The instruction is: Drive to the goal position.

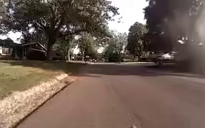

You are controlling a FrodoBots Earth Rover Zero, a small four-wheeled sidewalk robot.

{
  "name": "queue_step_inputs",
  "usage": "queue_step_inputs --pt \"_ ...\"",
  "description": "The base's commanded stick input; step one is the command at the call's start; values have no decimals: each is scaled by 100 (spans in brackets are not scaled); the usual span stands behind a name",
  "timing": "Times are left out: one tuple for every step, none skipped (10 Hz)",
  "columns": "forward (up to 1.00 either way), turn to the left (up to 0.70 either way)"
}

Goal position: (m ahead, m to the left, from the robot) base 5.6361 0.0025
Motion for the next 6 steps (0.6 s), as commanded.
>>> queue_step_inputs --pt "100 0" --pt "100 0" --pt "100 0" --pt "100 0" --pt "100 10" --pt "100 39"
